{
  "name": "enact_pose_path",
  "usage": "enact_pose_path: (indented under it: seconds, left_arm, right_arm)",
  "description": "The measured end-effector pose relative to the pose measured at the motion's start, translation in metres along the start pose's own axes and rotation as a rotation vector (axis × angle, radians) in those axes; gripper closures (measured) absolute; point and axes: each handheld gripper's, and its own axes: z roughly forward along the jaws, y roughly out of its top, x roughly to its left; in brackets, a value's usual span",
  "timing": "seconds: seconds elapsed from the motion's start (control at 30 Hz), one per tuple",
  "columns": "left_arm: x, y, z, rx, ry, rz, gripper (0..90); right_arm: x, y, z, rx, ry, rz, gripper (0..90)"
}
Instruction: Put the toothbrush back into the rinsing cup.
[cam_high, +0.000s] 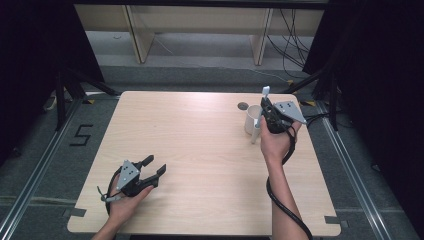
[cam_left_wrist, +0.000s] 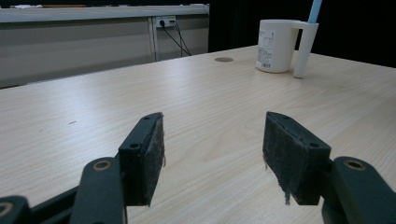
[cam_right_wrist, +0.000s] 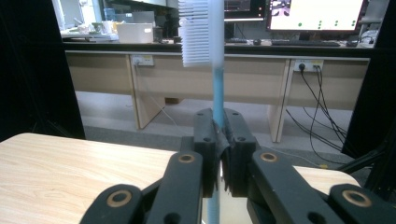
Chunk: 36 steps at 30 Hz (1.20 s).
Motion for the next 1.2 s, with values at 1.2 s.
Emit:
enact_pose_path:
  seconds: [1.2]
  left_arm:
    - [0.000,0.000,0.000,-0.001,-0.001,-0.002,38.1]
  right_arm:
    - [-0.004,-0.028,0.012,0.048,-0.017,0.003,86.0]
